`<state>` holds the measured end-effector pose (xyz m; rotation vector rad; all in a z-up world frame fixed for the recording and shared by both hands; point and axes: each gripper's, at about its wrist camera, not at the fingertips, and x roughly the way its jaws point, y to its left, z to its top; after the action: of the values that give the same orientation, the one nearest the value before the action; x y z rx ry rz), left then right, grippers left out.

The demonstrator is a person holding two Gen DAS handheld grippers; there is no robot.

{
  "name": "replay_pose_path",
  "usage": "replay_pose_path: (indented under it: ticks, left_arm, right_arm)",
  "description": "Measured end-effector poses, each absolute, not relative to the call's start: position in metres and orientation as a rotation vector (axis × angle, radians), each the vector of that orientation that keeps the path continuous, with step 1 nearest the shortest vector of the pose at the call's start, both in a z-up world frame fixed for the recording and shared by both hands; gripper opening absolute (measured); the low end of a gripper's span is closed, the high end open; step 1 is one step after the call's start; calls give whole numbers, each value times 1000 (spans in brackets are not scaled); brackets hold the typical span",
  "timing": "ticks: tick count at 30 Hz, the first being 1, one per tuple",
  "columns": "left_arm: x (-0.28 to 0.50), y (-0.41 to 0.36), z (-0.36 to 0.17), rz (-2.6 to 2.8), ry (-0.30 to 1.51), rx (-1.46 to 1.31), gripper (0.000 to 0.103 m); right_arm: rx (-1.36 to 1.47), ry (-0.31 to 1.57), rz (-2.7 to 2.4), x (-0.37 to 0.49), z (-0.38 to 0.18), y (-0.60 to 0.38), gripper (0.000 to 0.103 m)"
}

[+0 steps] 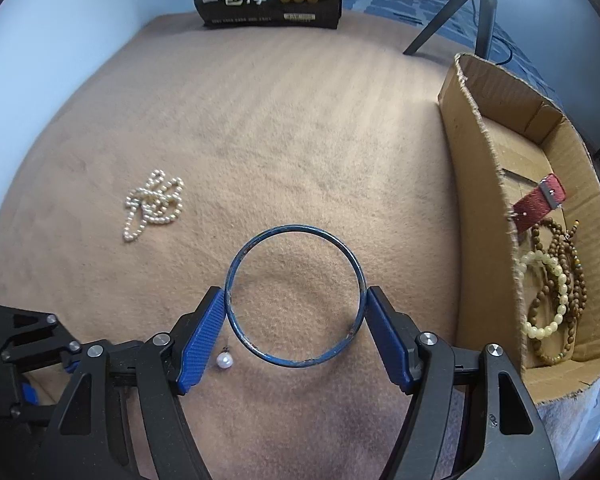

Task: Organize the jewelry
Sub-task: 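Carry the pearl earring and bangle over the cardboard box with both tools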

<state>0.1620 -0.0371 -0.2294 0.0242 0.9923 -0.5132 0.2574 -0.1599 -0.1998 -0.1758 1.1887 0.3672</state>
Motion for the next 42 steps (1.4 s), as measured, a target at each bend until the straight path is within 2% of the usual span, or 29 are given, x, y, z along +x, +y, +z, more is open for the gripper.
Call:
replay_pose_path:
  ticks: [20,42]
  left_arm:
    - [174,-41,-188,-514,896,-66,7]
    - [210,-134,-145,-611,806,-31,7]
  right_arm:
    - [-130,1050,363,229,-136,-218,70]
    - [-95,1005,253,253,-119,-309,71]
